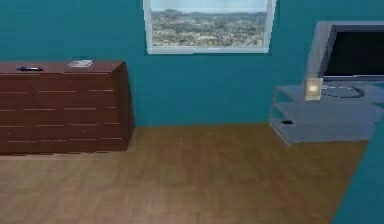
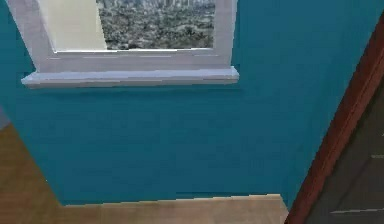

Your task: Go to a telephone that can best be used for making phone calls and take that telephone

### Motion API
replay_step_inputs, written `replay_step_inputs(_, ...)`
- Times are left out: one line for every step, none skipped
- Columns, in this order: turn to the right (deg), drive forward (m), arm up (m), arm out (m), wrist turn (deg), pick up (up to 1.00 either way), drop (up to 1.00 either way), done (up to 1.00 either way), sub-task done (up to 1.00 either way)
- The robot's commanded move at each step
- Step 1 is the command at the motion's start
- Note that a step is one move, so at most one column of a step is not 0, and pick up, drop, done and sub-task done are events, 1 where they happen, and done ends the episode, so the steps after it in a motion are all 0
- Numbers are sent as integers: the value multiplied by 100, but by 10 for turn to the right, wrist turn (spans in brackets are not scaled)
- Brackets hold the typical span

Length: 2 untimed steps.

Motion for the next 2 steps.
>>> replay_step_inputs(0, 45, 0, 0, 0, 0, 0, 0, 0)
replay_step_inputs(-390, 0, 0, 0, 0, 0, 0, 0, 0)
